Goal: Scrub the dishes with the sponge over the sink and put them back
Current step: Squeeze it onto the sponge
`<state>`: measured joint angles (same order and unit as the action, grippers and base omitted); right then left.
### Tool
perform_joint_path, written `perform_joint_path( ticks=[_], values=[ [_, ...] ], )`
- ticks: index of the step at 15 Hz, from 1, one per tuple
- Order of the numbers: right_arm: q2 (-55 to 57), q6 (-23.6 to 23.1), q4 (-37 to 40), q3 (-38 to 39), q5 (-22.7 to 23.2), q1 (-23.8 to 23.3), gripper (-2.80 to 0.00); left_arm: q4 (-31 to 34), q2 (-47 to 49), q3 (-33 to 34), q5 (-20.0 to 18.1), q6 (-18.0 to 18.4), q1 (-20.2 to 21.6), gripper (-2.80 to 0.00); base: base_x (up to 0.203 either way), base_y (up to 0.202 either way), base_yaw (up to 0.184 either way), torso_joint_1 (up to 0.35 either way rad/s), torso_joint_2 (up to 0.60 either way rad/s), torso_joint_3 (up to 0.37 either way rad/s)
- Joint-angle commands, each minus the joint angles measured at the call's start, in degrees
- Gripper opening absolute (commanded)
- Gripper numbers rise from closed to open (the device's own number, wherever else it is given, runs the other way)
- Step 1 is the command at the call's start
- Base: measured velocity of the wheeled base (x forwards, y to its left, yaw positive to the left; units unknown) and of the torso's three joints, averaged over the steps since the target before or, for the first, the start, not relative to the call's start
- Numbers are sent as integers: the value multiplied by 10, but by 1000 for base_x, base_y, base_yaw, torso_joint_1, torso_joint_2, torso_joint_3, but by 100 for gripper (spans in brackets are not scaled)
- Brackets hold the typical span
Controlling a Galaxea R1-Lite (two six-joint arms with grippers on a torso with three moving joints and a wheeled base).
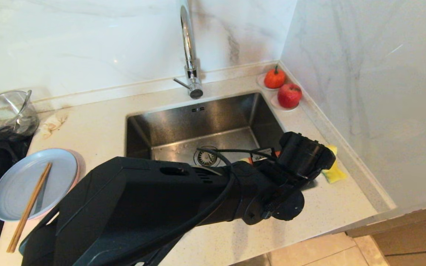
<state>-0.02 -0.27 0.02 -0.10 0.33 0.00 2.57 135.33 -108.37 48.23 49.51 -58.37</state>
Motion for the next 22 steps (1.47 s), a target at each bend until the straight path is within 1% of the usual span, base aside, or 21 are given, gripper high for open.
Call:
perform_joint_path(
  ticks=[1,3,4,6,9,14,17,18,22],
  values=[
    [0,0,0,0,0,0,-280,-23,6,0,3,21,0,-280,0,0,0,0,0,0],
    [0,-1,0,0,0,0,-280,-40,15,0,12,26,0,-280,0,0,0,0,0,0],
    [0,-1,0,0,0,0,-280,-47,17,1,18,35,-1,-280,0,0,0,0,0,0],
    [0,-1,0,1,0,0,-280,-44,18,1,18,39,-1,-280,0,0,0,0,0,0],
    [0,0,0,0,0,0,-280,-46,22,1,18,73,0,-280,0,0,0,0,0,0],
    [0,0,0,0,0,0,-280,-44,22,1,19,83,1,-280,0,0,0,0,0,0],
    [0,0,0,0,0,0,-280,-46,23,1,19,99,3,-280,0,0,0,0,0,0],
    [0,-1,0,0,0,0,-280,-46,22,1,19,111,3,-280,0,0,0,0,0,0],
    [0,0,0,0,0,0,-280,-46,21,1,20,125,5,-280,0,0,0,0,0,0]
  ],
)
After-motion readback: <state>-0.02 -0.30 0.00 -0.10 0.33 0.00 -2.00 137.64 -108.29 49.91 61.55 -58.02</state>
